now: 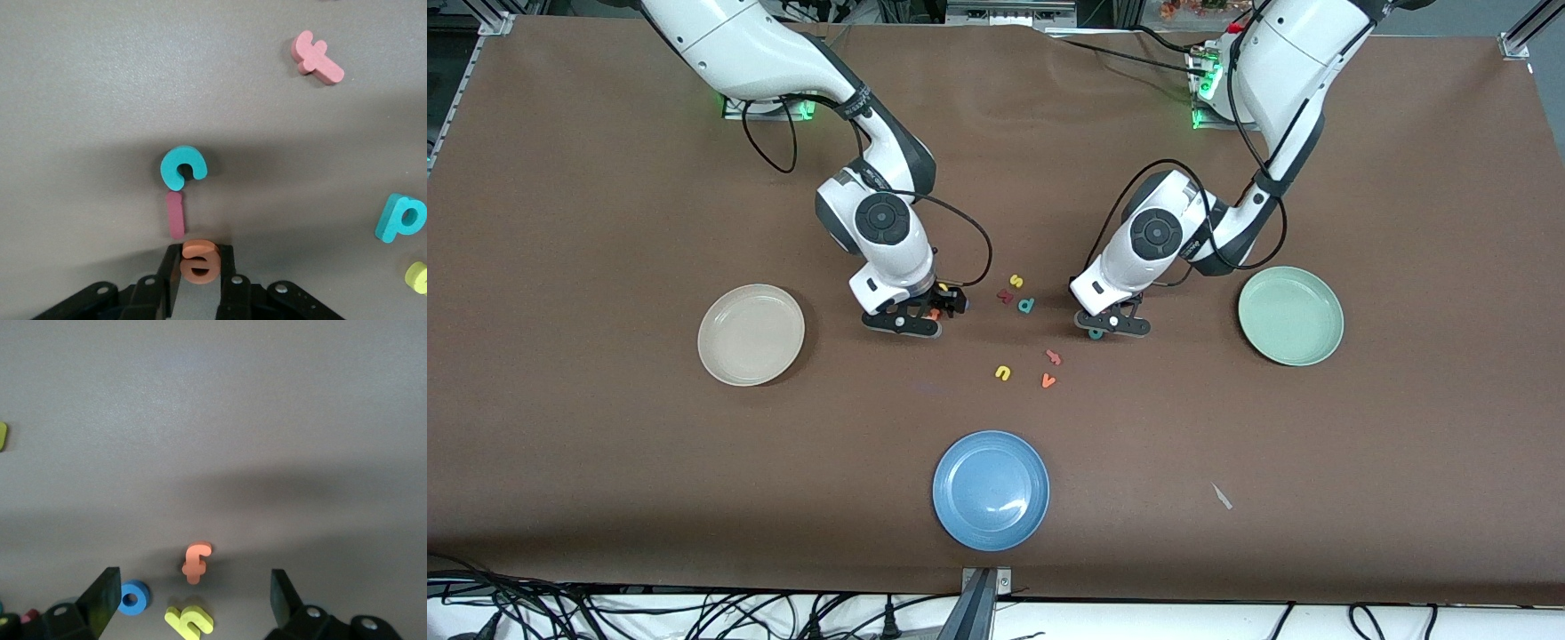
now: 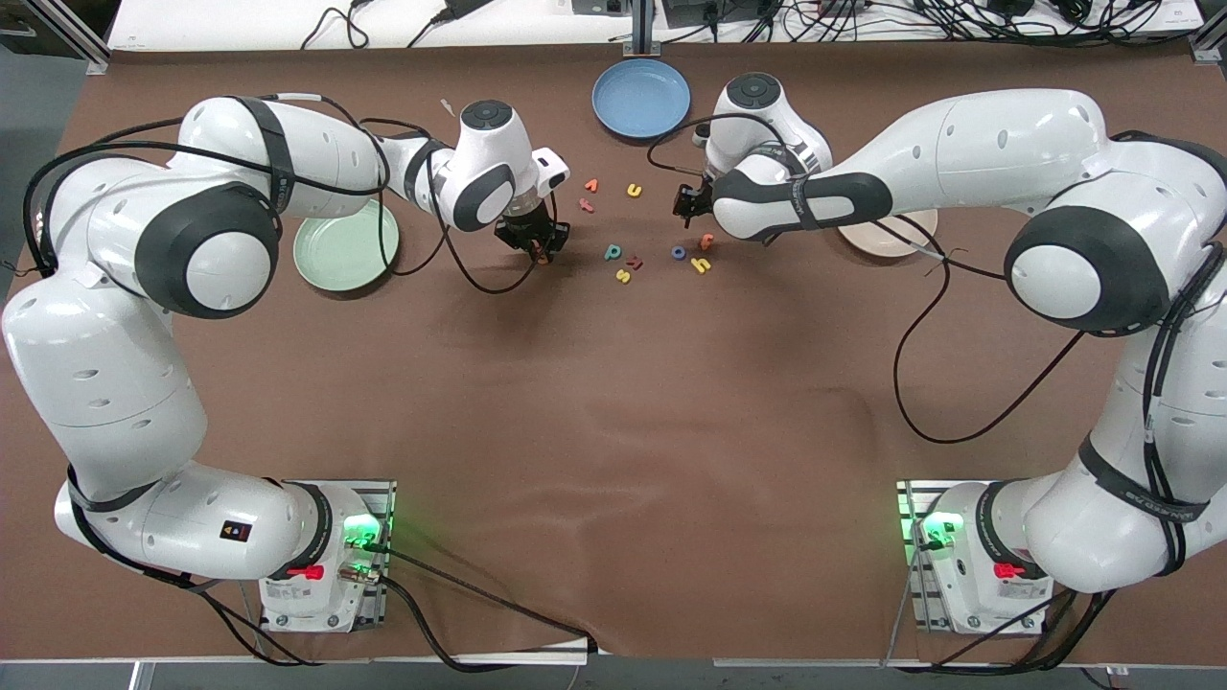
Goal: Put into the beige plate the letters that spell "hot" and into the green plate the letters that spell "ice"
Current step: 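Drop the e on the green plate while the right gripper grasps the f, then release the f on the beige plate while the left gripper grasps the i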
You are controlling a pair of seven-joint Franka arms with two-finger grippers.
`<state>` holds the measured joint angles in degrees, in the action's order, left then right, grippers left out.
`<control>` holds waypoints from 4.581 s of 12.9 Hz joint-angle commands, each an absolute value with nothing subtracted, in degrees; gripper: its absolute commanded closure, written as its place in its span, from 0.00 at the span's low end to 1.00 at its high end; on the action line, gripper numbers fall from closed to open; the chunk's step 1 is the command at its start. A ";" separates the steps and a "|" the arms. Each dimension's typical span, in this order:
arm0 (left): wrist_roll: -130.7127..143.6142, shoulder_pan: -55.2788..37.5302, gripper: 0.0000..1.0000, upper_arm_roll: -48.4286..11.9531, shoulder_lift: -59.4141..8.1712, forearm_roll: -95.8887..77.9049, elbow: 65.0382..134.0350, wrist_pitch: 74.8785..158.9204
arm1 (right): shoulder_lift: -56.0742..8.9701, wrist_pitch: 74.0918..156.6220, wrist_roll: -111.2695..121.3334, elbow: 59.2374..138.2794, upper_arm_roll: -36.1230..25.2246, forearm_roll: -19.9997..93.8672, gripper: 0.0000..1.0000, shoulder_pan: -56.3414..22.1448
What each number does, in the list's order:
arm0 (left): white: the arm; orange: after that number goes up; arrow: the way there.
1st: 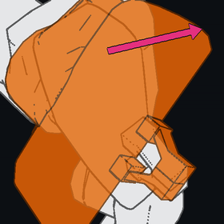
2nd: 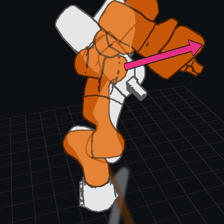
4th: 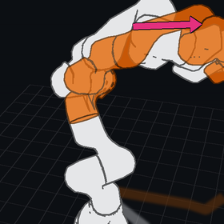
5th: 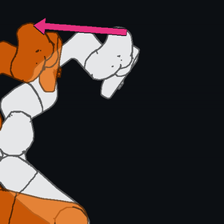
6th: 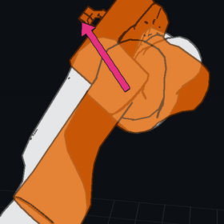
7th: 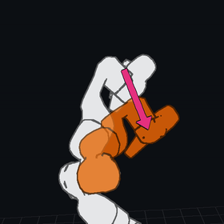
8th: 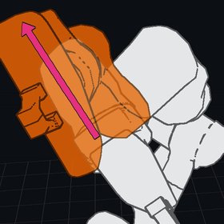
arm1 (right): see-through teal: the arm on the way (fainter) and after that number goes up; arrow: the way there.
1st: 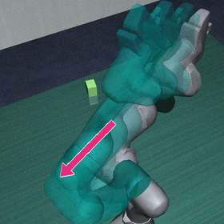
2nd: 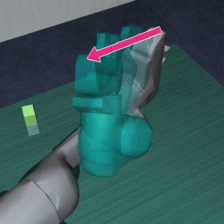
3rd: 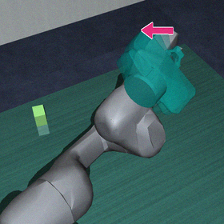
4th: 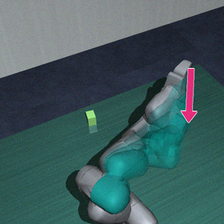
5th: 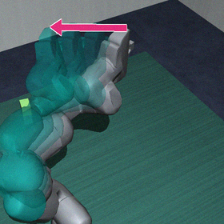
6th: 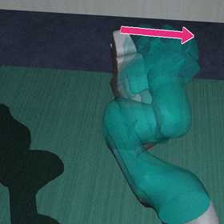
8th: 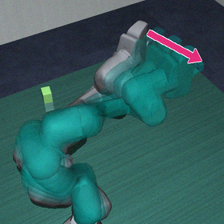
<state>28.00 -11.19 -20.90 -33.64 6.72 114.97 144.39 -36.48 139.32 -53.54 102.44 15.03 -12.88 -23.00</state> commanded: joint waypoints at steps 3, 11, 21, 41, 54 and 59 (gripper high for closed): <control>26.99 -10.64 1.00 -20.57 -27.62 8.26 112.68 133.81 | -38.05 142.11 -56.07 102.66 15.56 -16.16 0.07 -22.85; 2.06 4.54 1.00 -20.83 -18.37 7.21 111.09 118.48 | -39.46 144.84 -56.95 102.66 15.82 -17.23 0.23 -23.64; -11.43 18.54 1.00 -20.30 -30.66 8.17 111.18 124.97 | -39.99 144.84 -56.60 102.74 15.82 -19.16 0.30 -23.55; 29.33 8.28 0.15 -34.81 -31.19 5.71 106.96 128.03 | -28.59 134.40 -33.11 106.51 15.38 -11.99 0.99 -16.98; 46.05 1.68 0.30 -33.66 -40.34 19.95 106.52 136.14 | -13.45 133.68 9.14 126.12 -0.26 -4.75 0.90 -7.03; 46.23 1.50 0.43 -33.05 -41.13 20.13 106.53 136.14 | -13.71 133.77 9.05 126.04 -0.35 -4.48 0.52 -6.94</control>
<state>44.83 2.02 -33.69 -40.32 18.00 107.56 135.93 -15.59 133.14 7.94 124.28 -0.33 -5.79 -6.96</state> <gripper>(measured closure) 0.401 0.577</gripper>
